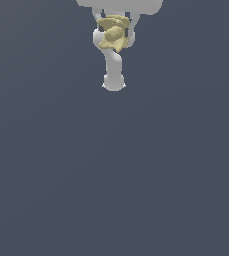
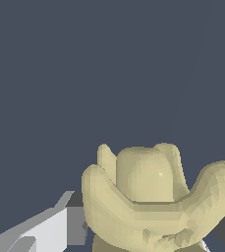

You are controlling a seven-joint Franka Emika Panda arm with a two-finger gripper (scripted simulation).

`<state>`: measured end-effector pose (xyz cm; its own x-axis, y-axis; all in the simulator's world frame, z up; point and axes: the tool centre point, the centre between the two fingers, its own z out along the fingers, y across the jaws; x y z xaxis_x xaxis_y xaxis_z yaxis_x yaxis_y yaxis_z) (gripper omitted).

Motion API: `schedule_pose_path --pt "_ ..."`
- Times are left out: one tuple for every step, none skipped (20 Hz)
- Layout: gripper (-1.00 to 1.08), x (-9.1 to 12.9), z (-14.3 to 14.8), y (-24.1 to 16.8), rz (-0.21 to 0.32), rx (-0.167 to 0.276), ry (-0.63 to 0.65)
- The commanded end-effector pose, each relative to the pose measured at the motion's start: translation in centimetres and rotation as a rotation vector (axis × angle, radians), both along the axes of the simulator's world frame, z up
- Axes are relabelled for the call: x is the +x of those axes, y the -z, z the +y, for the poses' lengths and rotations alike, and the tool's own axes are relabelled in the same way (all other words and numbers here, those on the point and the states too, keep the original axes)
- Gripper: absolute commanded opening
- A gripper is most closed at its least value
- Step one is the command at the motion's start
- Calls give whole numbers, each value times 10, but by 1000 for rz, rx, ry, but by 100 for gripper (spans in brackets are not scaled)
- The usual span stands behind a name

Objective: Pick up the object and move it to a goal position.

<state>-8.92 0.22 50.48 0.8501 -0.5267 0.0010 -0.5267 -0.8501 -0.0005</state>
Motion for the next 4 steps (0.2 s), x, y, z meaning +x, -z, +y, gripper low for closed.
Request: schedule_pose_path --pt "-100 0 0 -3 1 0 0" --pt "-100 0 0 -4 1 0 0" --pt "-100 0 0 -3 1 0 0" --pt "-100 0 0 -3 1 0 0"
